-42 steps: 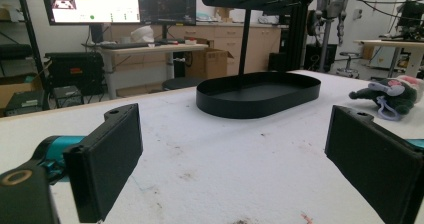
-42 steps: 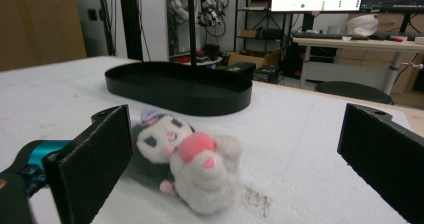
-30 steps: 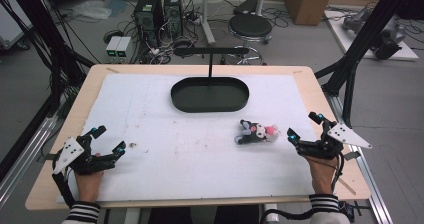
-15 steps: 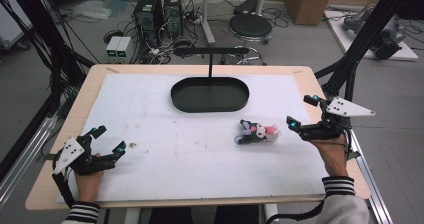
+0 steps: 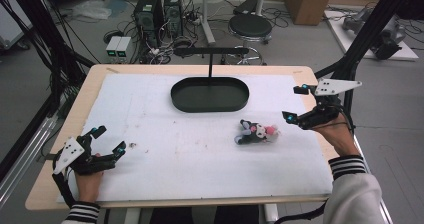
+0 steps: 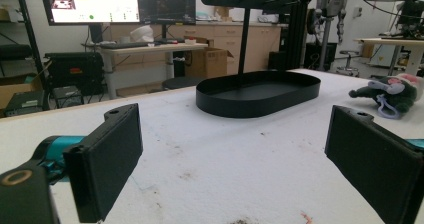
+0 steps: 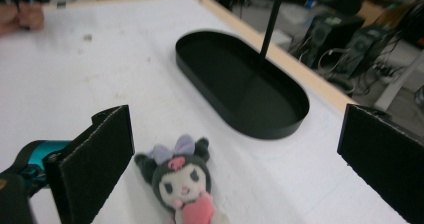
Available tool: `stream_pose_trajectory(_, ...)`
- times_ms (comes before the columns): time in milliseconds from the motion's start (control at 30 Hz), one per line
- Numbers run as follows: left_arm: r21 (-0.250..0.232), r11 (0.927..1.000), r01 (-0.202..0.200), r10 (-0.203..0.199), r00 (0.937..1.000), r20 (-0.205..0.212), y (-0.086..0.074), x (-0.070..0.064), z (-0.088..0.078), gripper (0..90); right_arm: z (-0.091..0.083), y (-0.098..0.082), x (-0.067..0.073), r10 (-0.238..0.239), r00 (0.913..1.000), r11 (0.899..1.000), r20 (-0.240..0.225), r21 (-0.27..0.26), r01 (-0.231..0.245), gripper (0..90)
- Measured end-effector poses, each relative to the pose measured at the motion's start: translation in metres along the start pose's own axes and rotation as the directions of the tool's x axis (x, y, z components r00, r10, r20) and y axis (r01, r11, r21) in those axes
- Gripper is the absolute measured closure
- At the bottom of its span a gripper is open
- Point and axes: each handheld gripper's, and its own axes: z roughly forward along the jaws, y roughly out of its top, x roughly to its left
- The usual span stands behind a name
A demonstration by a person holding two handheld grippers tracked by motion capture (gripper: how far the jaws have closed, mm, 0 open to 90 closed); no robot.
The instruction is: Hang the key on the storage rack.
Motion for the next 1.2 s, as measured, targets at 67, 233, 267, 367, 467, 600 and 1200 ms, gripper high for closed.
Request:
stream_pose_trajectory(67, 0.0, 1.0, 0.0, 0.0, 1.0, 0.0, 0.0, 0.0, 0.0, 8.8, 0.003, 0.002, -0.004, -0.02, 0.9997, 0.999, -0.016, 0.033, 0.021, 0.6)
stream_pose_trajectory(233, 0.002, 1.0, -0.001, 0.001, 1.0, -0.001, 0.0, 0.0, 0.0, 8.8, 0.012, 0.005, -0.01, -0.035, 0.9977, 0.995, -0.057, 0.087, 0.04, 0.6)
stream_pose_trajectory(267, 0.002, 1.0, -0.001, 0.001, 1.0, -0.001, 0.0, 0.0, 0.0, 8.8, 0.015, 0.006, -0.012, -0.041, 0.9972, 0.994, -0.062, 0.102, 0.047, 0.6)
stream_pose_trajectory(367, 0.002, 1.0, 0.0, 0.0, 1.0, -0.001, 0.0, 0.0, 0.0, 8.8, 0.022, 0.007, -0.015, -0.054, 0.9927, 0.988, -0.107, 0.142, 0.069, 0.6)
stream_pose_trajectory(467, 0.002, 1.0, -0.001, 0.001, 1.0, -0.001, 0.0, 0.0, 0.0, 8.8, 0.027, 0.007, -0.017, -0.06, 0.9891, 0.982, -0.134, 0.169, 0.083, 0.6)
stream_pose_trajectory(600, 0.003, 1.0, -0.001, 0.001, 1.0, -0.001, 0.0, 0.0, 0.0, 8.8, 0.037, 0.008, -0.02, -0.095, 0.9805, 0.965, -0.172, 0.227, 0.133, 0.6)
stream_pose_trajectory(1200, 0.001, 1.0, -0.003, 0.003, 1.0, -0.002, 0.0, 0.0, 0.0, 8.8, 0.069, -0.003, -0.017, -0.154, 0.9488, 0.88, -0.276, 0.399, 0.259, 0.6)
